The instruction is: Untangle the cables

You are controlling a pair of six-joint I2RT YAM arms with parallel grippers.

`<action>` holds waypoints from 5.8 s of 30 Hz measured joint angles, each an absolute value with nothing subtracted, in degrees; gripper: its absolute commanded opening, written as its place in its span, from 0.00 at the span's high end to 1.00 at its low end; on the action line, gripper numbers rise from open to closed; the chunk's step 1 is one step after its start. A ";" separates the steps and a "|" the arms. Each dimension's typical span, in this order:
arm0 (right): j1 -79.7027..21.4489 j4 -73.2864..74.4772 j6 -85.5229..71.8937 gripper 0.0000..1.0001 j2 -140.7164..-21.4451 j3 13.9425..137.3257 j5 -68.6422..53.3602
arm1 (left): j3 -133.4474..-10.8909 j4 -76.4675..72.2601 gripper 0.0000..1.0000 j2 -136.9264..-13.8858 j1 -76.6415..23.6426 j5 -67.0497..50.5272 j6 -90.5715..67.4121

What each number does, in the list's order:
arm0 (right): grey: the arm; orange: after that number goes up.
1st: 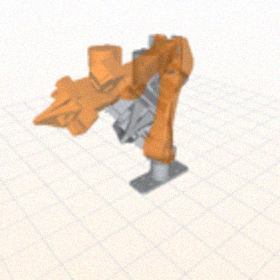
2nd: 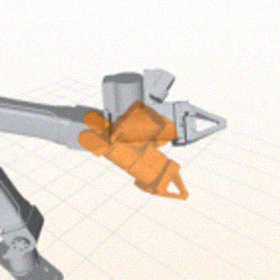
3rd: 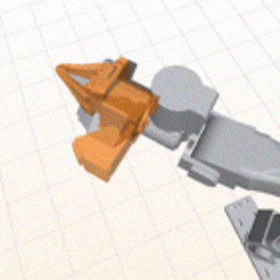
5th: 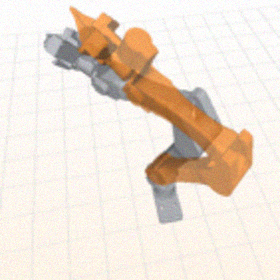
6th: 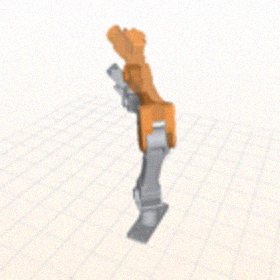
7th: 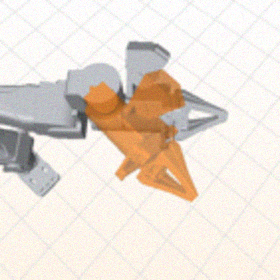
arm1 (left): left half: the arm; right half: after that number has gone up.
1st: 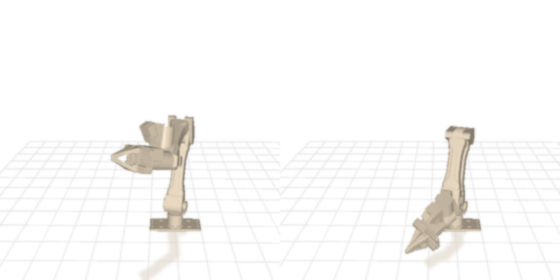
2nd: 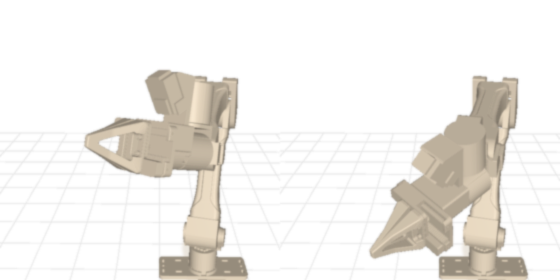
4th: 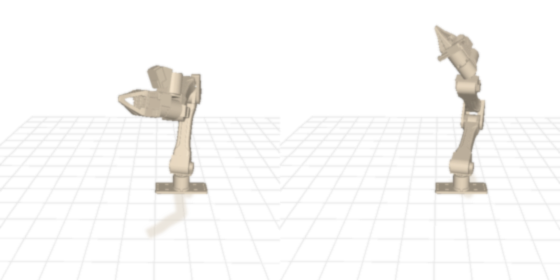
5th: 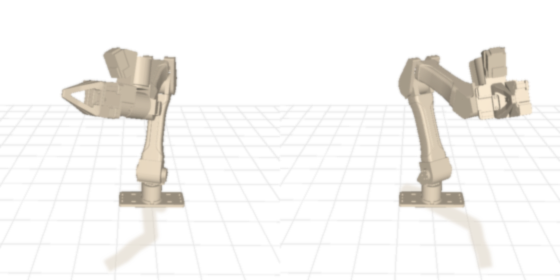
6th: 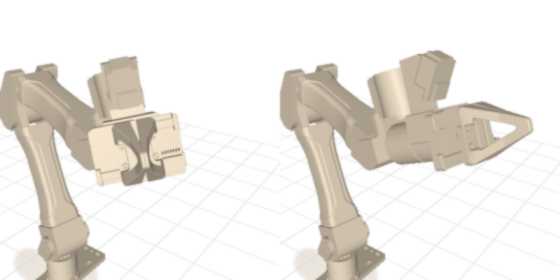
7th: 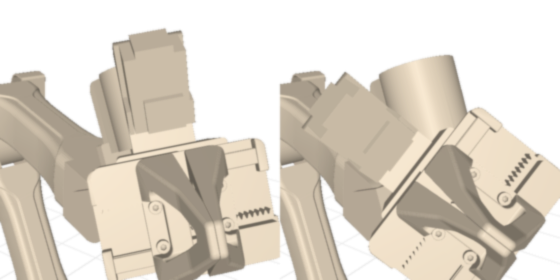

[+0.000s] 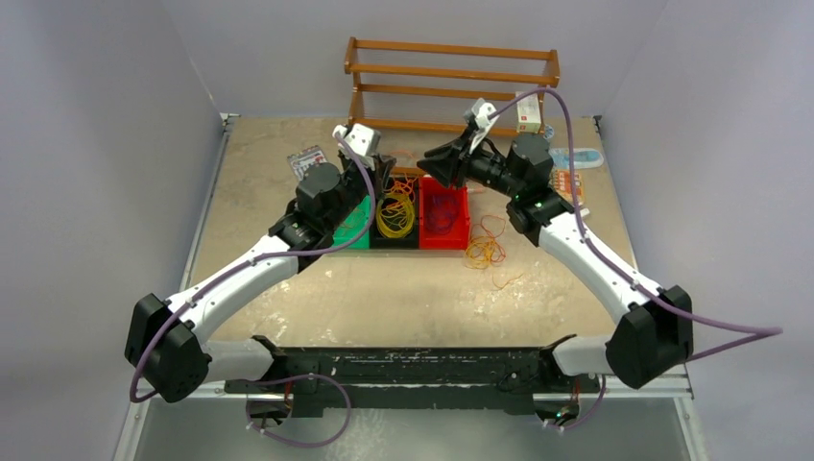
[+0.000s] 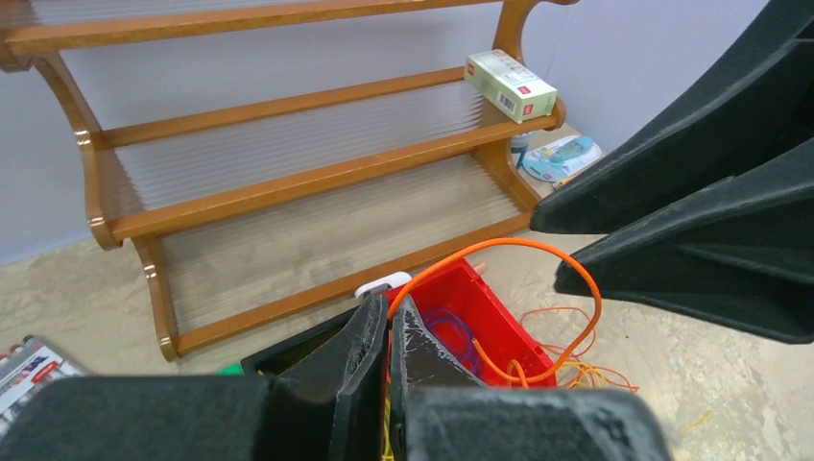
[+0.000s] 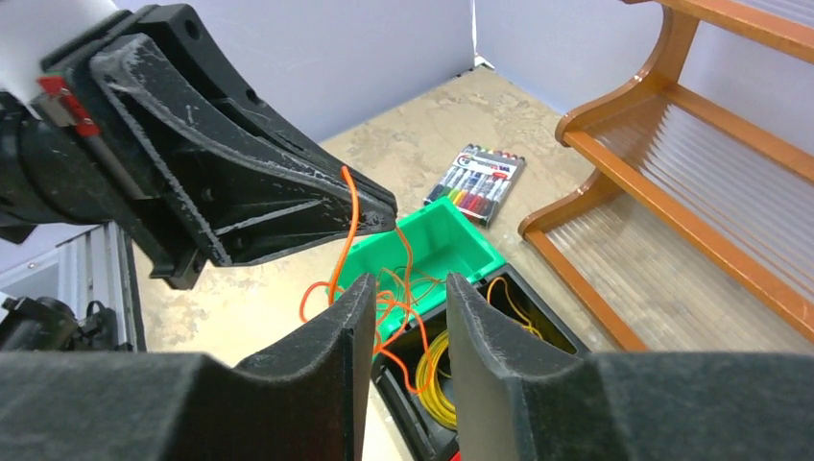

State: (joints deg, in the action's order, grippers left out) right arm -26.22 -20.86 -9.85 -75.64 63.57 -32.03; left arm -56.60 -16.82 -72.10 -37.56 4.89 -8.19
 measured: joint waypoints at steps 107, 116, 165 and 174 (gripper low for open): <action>-36.64 -36.73 -12.40 0.51 -85.38 51.94 -10.94 | -61.32 -8.34 1.00 -83.44 -22.87 23.88 -18.52; -36.62 -36.25 -12.34 0.51 -85.38 51.92 -9.87 | -57.78 -9.47 1.00 -88.73 -22.87 21.39 -21.26; -35.86 -32.34 -14.68 0.47 -85.41 51.29 -3.68 | -56.84 -0.86 0.69 -86.50 -22.90 28.67 -29.71; -25.34 -26.00 -24.40 0.45 -79.83 48.71 -0.01 | -58.19 -1.23 0.62 -86.52 -22.90 23.05 -29.56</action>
State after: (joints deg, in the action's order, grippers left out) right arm -25.34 -26.00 -24.40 -79.83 48.71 -0.01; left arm -58.19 -1.23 -86.52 -22.90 23.05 -29.56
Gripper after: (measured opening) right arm 0.538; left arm 0.350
